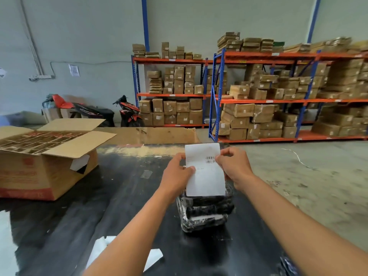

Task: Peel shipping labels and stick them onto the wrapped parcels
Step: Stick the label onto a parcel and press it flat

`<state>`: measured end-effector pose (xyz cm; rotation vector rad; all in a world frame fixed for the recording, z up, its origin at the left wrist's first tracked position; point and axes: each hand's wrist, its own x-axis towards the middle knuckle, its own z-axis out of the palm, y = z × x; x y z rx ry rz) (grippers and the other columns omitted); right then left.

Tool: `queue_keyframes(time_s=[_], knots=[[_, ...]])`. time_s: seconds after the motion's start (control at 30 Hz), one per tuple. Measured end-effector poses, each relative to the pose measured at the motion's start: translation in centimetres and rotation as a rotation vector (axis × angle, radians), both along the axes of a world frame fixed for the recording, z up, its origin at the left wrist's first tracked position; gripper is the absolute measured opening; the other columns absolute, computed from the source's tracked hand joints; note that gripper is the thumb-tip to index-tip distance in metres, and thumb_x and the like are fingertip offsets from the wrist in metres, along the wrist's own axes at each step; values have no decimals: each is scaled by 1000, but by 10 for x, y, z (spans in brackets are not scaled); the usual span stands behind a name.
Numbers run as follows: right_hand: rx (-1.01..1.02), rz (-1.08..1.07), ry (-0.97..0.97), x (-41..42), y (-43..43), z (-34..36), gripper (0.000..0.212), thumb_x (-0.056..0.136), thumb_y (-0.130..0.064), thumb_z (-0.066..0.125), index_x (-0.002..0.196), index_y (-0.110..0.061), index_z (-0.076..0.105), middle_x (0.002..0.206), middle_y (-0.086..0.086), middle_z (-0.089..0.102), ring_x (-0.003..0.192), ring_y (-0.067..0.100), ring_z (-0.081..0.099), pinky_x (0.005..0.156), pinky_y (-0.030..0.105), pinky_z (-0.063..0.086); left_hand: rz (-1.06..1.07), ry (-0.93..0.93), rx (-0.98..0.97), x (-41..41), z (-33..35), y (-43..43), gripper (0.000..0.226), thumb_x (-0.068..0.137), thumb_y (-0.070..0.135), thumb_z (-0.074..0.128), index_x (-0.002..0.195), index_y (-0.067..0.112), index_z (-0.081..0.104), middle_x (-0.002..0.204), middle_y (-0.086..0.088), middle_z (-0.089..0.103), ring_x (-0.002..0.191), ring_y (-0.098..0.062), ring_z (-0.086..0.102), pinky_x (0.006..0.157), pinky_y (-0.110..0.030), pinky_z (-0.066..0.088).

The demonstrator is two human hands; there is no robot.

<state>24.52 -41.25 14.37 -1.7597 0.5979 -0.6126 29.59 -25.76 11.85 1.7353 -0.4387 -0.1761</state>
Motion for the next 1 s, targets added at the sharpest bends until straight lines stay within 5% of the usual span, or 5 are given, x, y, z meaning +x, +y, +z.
queue_keyframes(time_s=[0.07,0.23,0.47,0.7,1.0], knots=[[-50,-33,27,13,-3,-8,5,88,-13,65,87,-18,65,93,2,71,81,25,69,66,41,60,38,-42,41,12,-7,-6,28,94,16,57,117,31,54,93,-1,74,83,-20,72,74,-45,60],[-143,-52,66,38,-14,-24,2,93,-16,62,92,-14,63,96,1,66,70,13,53,54,27,39,113,-74,96,31,-19,-17,23,94,14,58,114,24,58,85,3,71,76,-11,69,58,-26,52],[-207,-24,162,61,-34,-35,3,95,-17,61,95,-17,64,95,-2,61,73,8,51,54,25,37,218,-38,170,42,-24,-34,18,92,16,60,108,23,54,104,3,59,71,-4,60,49,-18,42],[-213,-10,237,67,-39,-44,16,91,-9,60,99,4,67,101,22,68,74,17,50,60,27,37,311,37,268,39,-23,-41,18,87,19,64,103,24,58,106,1,63,67,-9,61,47,-22,37],[-189,7,307,72,-38,-51,36,86,-6,60,60,-18,40,65,5,44,60,20,40,56,28,35,373,38,221,36,-23,-43,23,85,12,64,105,23,63,91,6,66,67,-4,60,47,-18,44]])
